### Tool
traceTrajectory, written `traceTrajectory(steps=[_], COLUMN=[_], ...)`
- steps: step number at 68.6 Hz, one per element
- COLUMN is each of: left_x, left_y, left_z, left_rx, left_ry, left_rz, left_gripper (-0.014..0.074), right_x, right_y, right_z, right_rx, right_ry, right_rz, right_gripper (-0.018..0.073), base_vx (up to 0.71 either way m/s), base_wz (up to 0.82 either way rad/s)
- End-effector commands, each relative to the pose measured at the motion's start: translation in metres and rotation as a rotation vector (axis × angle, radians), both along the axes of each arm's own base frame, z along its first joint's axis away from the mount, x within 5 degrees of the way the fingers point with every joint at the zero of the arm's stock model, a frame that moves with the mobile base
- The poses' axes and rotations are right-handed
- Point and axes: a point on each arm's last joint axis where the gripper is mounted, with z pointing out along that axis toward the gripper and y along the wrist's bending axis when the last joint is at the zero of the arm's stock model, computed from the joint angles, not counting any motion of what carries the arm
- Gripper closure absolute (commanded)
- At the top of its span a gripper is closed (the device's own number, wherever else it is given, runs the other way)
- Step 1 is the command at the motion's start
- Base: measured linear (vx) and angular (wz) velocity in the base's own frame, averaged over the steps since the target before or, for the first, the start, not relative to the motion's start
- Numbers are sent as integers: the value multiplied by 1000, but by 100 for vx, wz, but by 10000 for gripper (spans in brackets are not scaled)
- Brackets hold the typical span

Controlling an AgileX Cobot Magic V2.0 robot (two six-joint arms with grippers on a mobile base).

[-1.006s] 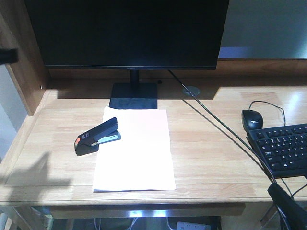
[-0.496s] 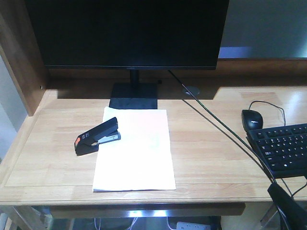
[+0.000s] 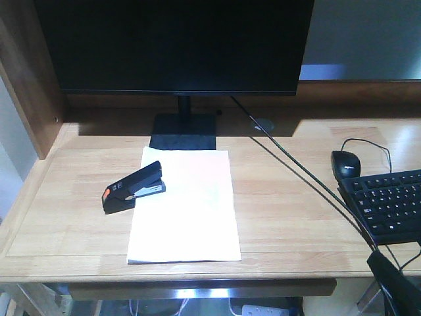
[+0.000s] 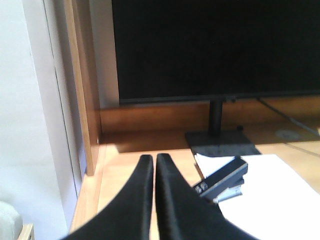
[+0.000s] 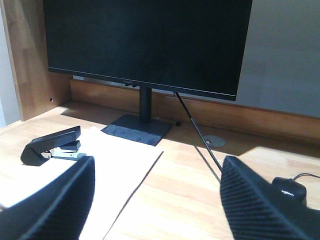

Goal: Grab stapler and paper to desk for stapling

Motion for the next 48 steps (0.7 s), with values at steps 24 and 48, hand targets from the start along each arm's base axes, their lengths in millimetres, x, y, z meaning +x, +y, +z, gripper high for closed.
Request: traceTrajectory(steps=[24, 48], left_x=[0, 0], left_y=[0, 0], left_z=[12, 12], left_rx=[-10, -10], left_ry=[-68, -68], left_rz=[-2, -2], left_gripper=[603, 603], right_x=[1, 2], right_y=[-2, -4], right_z=[9, 10], right_rx=[-40, -30], right_ry=[-39, -42], right_rz=[-19, -50], right_gripper=[62, 281], base_vx=[0, 0], base_wz=[0, 0])
